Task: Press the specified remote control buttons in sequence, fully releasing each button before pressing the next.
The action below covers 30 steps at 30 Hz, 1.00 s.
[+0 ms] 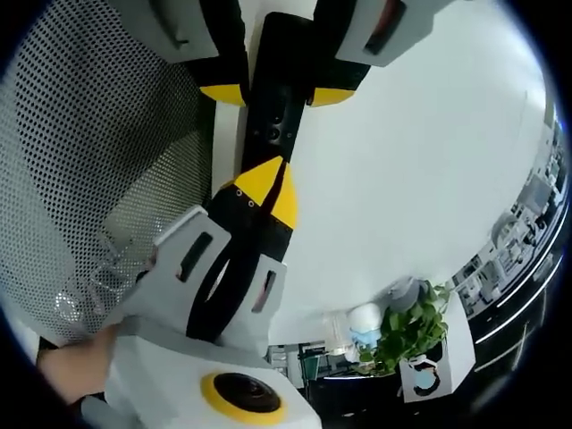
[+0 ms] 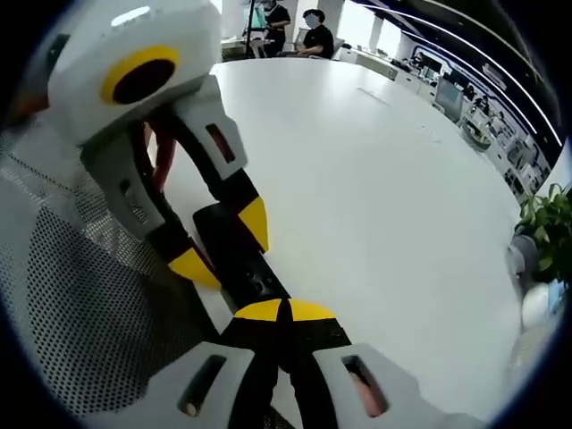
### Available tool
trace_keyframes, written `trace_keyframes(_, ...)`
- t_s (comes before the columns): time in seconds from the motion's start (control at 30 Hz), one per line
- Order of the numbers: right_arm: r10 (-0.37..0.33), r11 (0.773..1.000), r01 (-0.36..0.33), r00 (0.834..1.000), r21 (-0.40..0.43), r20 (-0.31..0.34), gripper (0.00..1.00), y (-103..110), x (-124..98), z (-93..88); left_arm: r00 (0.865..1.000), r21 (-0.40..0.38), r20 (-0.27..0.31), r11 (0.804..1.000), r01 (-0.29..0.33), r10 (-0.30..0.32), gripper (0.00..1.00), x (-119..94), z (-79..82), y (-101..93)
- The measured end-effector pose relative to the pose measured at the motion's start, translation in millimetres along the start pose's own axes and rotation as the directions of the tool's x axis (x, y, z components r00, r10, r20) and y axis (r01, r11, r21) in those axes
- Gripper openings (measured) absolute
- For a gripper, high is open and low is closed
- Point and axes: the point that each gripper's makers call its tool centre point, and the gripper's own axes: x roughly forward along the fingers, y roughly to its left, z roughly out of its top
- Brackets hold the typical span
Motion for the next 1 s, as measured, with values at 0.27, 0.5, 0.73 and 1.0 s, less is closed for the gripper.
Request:
trace_keyframes(0.27,0.044,0.999,-0.044,0.999,0.028,-0.013,0.00,1.3,0.4,-1.1,0.998,0.011,-0.042,0.999,0.039,-0.039,0.25,-2.4,-4.8,-0.6)
trace_keyframes(0.5,0.088,0.995,-0.087,0.996,0.043,0.000,0.00,1.4,0.0,-1.9,0.994,0.005,-0.084,0.998,0.068,-0.067,0.25,-4.0,-7.4,-1.0)
trace_keyframes(0.73,0.090,0.996,-0.090,0.996,0.005,-0.014,0.00,2.5,0.7,-1.3,0.989,0.007,-0.107,0.995,0.104,-0.103,0.24,-8.4,-13.5,-0.3)
trace_keyframes(1.0,0.101,0.993,-0.099,0.995,0.057,-0.028,0.00,1.5,1.8,0.3,0.982,-0.062,-0.105,0.987,0.148,-0.154,0.24,-13.2,-16.3,1.2)
